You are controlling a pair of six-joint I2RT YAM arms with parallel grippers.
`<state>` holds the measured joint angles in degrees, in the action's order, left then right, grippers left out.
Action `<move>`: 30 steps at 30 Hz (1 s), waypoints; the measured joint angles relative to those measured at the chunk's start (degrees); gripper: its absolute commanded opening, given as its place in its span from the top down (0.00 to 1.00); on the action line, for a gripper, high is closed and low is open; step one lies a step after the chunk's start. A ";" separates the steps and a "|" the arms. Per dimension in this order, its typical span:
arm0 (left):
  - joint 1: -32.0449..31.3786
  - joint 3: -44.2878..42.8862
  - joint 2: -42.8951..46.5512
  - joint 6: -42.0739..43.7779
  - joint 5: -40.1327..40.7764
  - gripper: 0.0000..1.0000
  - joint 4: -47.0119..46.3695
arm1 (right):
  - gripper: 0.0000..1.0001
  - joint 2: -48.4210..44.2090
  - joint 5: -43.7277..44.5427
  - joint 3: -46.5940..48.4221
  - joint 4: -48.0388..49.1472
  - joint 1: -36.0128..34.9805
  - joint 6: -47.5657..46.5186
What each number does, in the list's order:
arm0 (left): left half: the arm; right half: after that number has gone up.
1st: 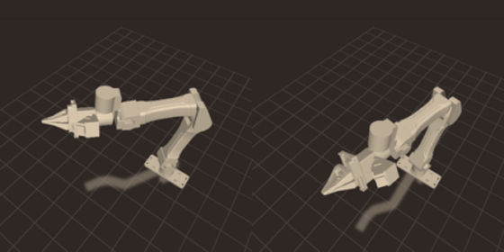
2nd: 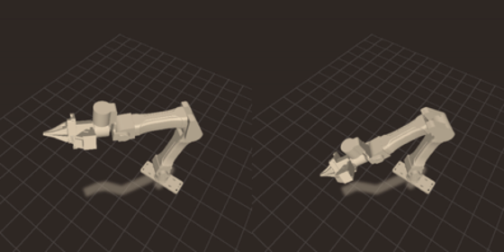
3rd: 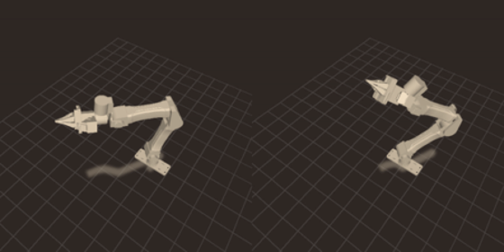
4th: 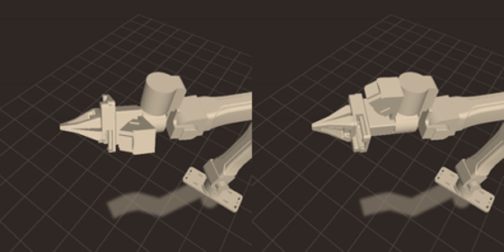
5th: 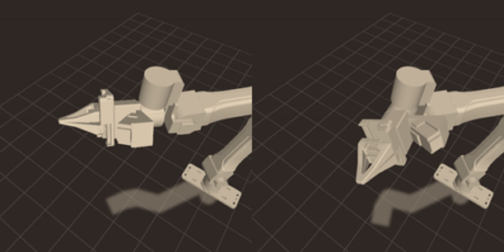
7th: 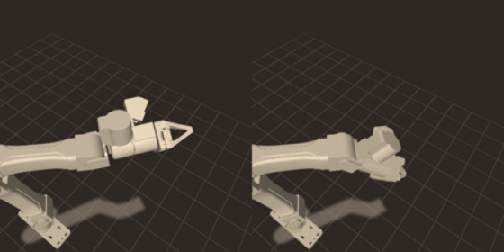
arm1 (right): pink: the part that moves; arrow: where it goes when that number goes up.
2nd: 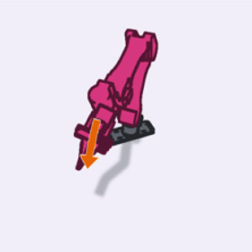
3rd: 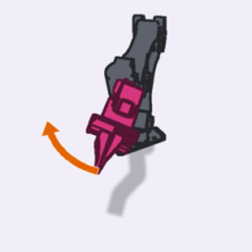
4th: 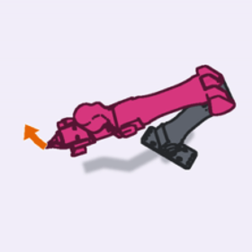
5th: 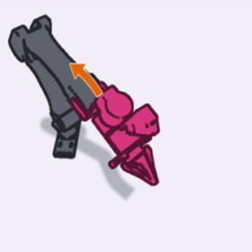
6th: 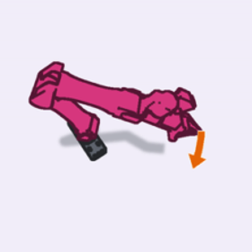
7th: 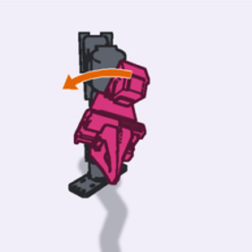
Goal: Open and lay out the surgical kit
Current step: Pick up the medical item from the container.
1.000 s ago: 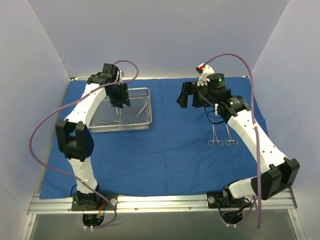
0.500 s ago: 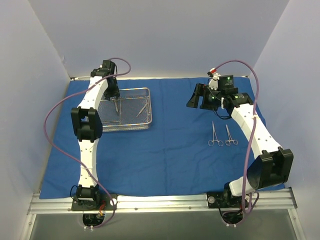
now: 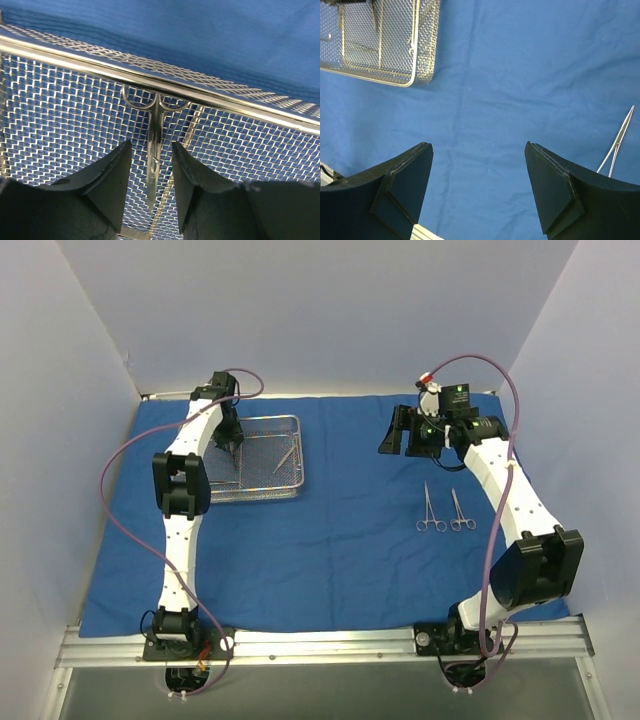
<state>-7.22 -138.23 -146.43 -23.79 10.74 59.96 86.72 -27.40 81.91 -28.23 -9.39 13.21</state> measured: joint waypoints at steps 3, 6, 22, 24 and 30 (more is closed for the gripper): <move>-0.26 -0.04 -0.24 -0.24 0.04 0.53 -0.04 | 0.25 0.92 -0.04 0.02 -0.26 0.00 -0.24; -0.28 -2.29 -2.12 -1.07 1.03 0.53 1.44 | 0.25 1.31 -0.04 0.02 -0.48 0.00 -0.48; 1.03 -2.29 -2.14 -1.16 -1.64 0.98 2.49 | 0.26 1.29 -0.09 0.07 -0.59 -0.02 -0.66; 1.16 -0.90 -1.25 -1.18 -2.14 0.98 1.70 | 0.26 1.29 -0.09 0.07 -0.59 -0.02 -0.52; 1.40 3.58 1.81 -1.18 -3.63 0.98 1.40 | 0.27 1.60 0.20 0.70 -0.83 -0.87 0.44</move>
<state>-5.82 -134.65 -144.62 -24.97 7.11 61.36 88.31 -27.20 82.61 -29.06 -10.26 13.65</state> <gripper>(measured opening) 0.162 0.733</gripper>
